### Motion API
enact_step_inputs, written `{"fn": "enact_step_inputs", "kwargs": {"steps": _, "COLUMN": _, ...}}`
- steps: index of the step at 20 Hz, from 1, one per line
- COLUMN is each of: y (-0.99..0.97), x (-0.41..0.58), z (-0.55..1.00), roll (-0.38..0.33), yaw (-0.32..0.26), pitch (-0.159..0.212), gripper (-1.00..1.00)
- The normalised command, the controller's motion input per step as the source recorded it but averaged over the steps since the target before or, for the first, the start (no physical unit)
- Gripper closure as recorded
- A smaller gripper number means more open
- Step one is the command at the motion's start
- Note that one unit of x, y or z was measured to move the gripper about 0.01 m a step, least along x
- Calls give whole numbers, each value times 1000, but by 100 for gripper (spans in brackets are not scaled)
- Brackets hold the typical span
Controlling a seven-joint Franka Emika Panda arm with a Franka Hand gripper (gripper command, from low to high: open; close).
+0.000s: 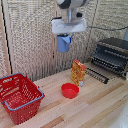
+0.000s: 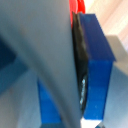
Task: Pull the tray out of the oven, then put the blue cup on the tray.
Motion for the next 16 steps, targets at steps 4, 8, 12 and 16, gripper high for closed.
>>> {"fn": "enact_step_inputs", "kwargs": {"steps": 4, "y": -813, "x": -14, "z": 667, "roll": 31, "yaw": -119, "pitch": 120, "gripper": 100}}
{"fn": "enact_step_inputs", "kwargs": {"steps": 8, "y": -891, "x": -29, "z": 560, "roll": 18, "yaw": -102, "pitch": 115, "gripper": 100}}
{"fn": "enact_step_inputs", "kwargs": {"steps": 12, "y": -976, "x": -18, "z": 421, "roll": 5, "yaw": -77, "pitch": 72, "gripper": 100}}
{"fn": "enact_step_inputs", "kwargs": {"steps": 16, "y": -957, "x": -14, "z": 274, "roll": 0, "yaw": -81, "pitch": 34, "gripper": 100}}
